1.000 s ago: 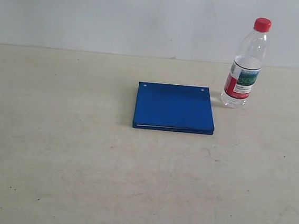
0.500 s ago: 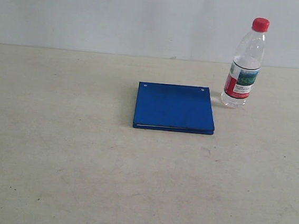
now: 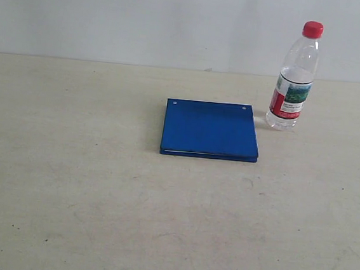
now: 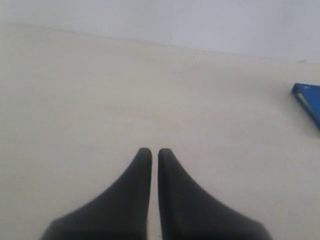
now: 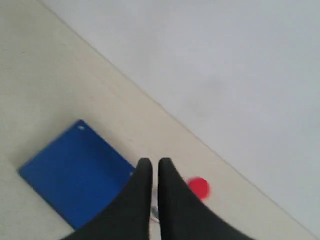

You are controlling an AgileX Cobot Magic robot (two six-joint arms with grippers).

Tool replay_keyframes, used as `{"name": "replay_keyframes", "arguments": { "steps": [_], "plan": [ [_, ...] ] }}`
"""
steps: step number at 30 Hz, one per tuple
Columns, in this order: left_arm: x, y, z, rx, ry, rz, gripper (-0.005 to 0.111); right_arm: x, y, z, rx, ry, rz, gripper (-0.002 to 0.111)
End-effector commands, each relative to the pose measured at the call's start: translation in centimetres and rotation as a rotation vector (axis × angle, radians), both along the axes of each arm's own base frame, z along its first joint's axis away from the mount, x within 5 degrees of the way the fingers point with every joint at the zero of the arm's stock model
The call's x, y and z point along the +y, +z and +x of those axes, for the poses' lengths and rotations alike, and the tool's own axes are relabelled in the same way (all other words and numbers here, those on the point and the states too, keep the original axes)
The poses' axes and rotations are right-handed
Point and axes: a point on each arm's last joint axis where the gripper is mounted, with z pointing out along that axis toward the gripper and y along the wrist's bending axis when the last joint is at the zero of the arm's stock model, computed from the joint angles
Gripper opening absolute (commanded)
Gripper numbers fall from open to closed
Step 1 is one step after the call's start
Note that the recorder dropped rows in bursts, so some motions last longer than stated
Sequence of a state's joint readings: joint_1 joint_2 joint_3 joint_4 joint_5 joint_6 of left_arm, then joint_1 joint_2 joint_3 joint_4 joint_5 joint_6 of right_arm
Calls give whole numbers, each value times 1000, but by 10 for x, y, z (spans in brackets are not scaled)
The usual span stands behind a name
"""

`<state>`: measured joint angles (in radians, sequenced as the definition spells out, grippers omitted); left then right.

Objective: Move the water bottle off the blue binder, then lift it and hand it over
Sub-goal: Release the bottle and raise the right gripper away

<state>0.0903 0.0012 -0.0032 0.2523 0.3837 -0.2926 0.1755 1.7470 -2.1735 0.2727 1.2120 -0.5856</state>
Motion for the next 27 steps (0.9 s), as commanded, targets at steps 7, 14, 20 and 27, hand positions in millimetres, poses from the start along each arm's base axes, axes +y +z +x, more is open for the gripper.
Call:
{"name": "replay_keyframes", "arguments": {
  "steps": [7, 14, 20, 27],
  "plan": [
    [-4, 23, 4, -238, -68, 164, 5, -48, 94, -124, -270, -326, 71, 0],
    [-10, 36, 4, -410, -113, 7, 5, -52, 98, -166, -259, -356, 190, 0],
    [-14, 46, 3, -564, -140, -486, 5, -54, 85, -203, -319, -303, 212, 0],
    [-14, 46, 3, -583, -129, -814, 5, -82, 53, -293, -330, -458, 233, 0]
  ]
}}
